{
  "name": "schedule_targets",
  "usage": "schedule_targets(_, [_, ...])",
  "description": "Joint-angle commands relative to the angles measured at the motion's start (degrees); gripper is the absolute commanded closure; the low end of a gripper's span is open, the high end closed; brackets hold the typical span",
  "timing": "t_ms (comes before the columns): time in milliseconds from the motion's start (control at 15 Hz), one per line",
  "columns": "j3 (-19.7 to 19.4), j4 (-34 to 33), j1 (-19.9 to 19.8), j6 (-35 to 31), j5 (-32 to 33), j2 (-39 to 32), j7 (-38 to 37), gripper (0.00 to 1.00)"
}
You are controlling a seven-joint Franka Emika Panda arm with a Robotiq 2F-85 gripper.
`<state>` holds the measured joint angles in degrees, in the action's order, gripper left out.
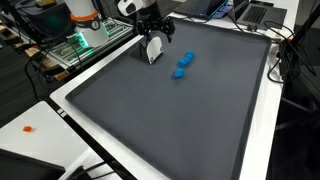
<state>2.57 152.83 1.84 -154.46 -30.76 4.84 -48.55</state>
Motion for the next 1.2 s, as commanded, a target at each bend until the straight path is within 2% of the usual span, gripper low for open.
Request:
schedule_targets(0, [-0.52, -0.32, -0.95, 3.98, 4.79, 3.15, 0.04, 0.0])
schedule_targets(400, [-0.69, -1.93, -1.33, 8.41, 7.68, 5.09, 2.82, 0.0])
schedule_targets(733, [0.36, -4.95, -1.77, 15.04, 17.81, 5.91, 9.39, 0.0])
schedule_targets(1133, [1.42, -9.12, -0.11, 16.96, 20.29, 5.56, 23.49, 0.0])
